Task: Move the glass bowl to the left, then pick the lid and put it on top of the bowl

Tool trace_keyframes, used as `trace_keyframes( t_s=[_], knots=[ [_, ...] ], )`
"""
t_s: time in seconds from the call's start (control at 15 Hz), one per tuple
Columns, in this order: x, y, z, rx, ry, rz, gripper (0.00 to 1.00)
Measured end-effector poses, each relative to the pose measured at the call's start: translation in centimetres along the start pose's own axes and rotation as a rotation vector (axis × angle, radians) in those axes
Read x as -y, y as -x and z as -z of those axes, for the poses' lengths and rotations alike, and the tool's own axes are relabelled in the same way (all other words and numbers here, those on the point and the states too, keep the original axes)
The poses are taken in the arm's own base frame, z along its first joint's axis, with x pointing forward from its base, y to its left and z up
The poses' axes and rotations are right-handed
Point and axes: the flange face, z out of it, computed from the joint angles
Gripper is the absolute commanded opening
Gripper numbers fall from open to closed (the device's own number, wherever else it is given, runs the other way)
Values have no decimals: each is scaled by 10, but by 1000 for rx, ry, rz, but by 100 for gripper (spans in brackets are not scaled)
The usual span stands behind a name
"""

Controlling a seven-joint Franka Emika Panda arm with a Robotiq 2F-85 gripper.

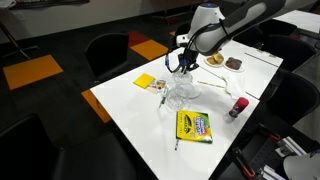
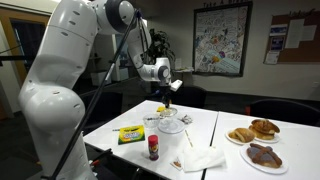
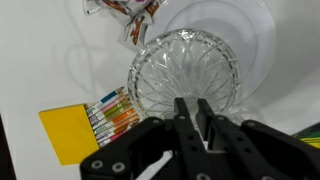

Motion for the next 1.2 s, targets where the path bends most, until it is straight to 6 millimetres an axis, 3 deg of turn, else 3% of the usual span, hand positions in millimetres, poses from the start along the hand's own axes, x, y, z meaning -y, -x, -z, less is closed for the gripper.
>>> trace_keyframes(
  t_s=[0.27,0.73,0.93,1.2],
  knots=[
    [8,-26,5,-25,12,39,4],
    [28,-91,-5,-110,-17,138,4],
    [41,-104,-12,-138,-41,159,4],
    [53,-107,-20,-146,-51,161,4]
  ],
)
